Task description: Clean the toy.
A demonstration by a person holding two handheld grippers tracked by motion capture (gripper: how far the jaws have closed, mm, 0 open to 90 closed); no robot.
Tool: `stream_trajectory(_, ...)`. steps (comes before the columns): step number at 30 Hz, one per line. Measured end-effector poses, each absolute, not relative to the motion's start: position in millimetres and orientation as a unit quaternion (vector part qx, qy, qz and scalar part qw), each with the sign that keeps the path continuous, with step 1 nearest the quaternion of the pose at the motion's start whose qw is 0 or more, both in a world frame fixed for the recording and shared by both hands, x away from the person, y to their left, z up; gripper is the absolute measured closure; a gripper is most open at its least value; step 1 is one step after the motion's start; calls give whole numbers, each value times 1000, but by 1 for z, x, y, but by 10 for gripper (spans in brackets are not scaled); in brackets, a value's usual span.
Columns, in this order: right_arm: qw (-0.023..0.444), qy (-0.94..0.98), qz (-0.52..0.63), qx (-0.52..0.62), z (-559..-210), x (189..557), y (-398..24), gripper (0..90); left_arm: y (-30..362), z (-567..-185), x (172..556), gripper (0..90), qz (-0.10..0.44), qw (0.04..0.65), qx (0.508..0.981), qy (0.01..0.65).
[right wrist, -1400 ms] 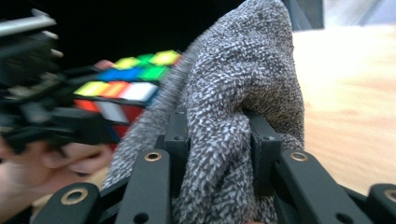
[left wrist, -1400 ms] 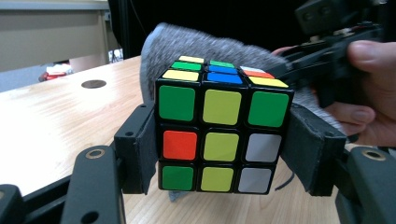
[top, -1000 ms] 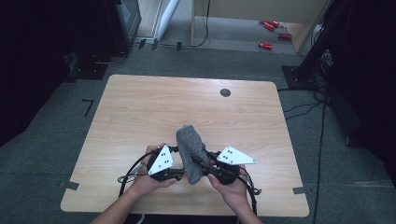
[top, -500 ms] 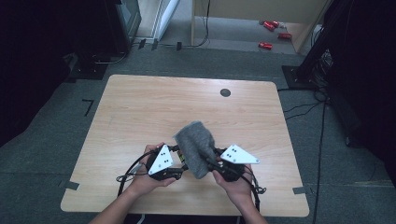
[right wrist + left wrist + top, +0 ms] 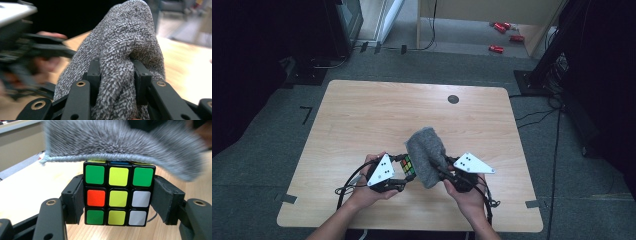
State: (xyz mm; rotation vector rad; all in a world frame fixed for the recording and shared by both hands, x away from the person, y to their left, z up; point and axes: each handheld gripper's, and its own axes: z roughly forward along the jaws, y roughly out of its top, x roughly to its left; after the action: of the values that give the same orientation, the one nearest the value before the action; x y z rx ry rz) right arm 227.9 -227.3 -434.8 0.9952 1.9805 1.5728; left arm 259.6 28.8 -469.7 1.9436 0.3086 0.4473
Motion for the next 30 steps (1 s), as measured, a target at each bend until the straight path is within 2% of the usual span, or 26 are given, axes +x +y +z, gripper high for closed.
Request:
stream_trajectory(4, 215, 737, 548, 331, -437, 223, -211, 664, 29, -465, 256, 350, 175, 550, 808, 120)
stream_trajectory(6, 211, 729, 549, 350, -441, 227, -216, 668, 32, -465, 257, 350, 171, 555, 805, 120)
stream_trajectory(9, 230, 711, 527, 405, -445, 236, -233, 673, 39, -462, 262, 350, 160, 574, 791, 136)
stream_trajectory(13, 197, 685, 550, 435, -448, 241, -247, 672, 49, -459, 268, 349, 130, 608, 767, 159)
stream_trajectory(18, 139, 700, 576, 399, -454, 240, -230, 671, 54, -457, 271, 350, 104, 634, 746, 175)
stream_trajectory(20, 136, 709, 569, 394, -460, 239, -223, 679, 57, -456, 271, 350, 107, 633, 746, 176)
stream_trajectory(23, 93, 735, 545, 392, -470, 246, -221, 675, 61, -454, 274, 350, 97, 646, 734, 187)
stream_trajectory(26, 100, 742, 530, 398, -475, 248, -220, 676, 64, -453, 275, 350, 99, 648, 731, 191)
stream_trajectory(30, 116, 711, 570, 395, -462, 245, -229, 680, 64, -456, 277, 350, 102, 640, 736, 193)
